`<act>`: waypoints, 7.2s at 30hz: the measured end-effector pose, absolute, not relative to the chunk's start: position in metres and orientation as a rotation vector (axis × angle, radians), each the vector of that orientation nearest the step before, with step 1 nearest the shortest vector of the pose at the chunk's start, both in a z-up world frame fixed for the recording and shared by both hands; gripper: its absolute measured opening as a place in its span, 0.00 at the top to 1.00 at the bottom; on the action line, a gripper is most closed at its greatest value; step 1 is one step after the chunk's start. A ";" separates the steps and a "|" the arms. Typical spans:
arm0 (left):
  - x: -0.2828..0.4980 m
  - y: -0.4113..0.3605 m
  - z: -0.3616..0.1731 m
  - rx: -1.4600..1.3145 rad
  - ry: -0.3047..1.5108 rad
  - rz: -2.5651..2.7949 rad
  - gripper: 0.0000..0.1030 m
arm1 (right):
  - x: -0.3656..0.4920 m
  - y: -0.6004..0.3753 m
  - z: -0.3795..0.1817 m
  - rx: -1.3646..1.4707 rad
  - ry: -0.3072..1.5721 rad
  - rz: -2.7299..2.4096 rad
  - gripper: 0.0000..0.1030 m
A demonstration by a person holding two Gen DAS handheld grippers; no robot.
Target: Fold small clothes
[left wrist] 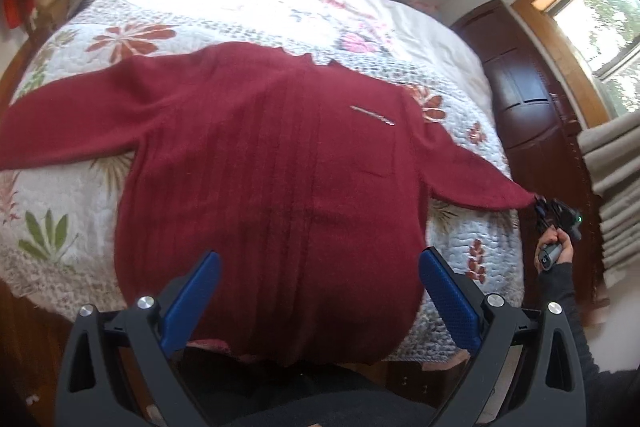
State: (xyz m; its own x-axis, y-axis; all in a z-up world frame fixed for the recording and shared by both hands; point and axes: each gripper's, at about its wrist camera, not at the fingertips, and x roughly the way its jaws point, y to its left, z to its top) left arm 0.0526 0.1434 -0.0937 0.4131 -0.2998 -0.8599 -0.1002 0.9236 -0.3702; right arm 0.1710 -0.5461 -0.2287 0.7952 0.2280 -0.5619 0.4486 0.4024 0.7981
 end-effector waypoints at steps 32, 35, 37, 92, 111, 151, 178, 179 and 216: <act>0.132 0.271 -0.138 -1.032 1.019 -0.424 0.04 | 0.196 0.040 -0.207 -0.276 0.985 0.312 0.92; 0.159 0.263 -0.150 -1.072 1.059 -0.469 0.04 | 0.186 0.057 -0.218 -0.340 1.012 0.327 0.81; 0.175 0.254 -0.159 -1.089 1.079 -0.494 0.04 | 0.176 0.059 -0.218 -0.325 1.019 0.366 0.61; 0.284 0.279 -0.160 -0.840 1.281 -0.439 0.94 | 0.020 -0.025 -0.196 0.179 1.146 0.256 0.46; 0.254 0.350 -0.223 -0.968 1.290 -0.318 0.83 | 0.022 -0.022 -0.201 0.167 1.169 0.269 0.46; 0.221 0.380 -0.253 -1.023 1.177 -0.107 0.95 | 0.020 -0.023 -0.201 0.157 1.175 0.256 0.44; 0.197 0.350 -0.241 -0.994 1.104 -0.085 0.39 | 0.030 -0.045 -0.195 0.122 1.165 0.310 0.39; 0.186 0.365 -0.234 -1.000 1.065 -0.065 0.30 | 0.032 -0.045 -0.195 0.118 1.166 0.315 0.39; -0.023 0.659 -0.207 -1.260 0.477 0.521 0.92 | 0.032 0.027 -0.183 0.039 1.156 0.447 0.37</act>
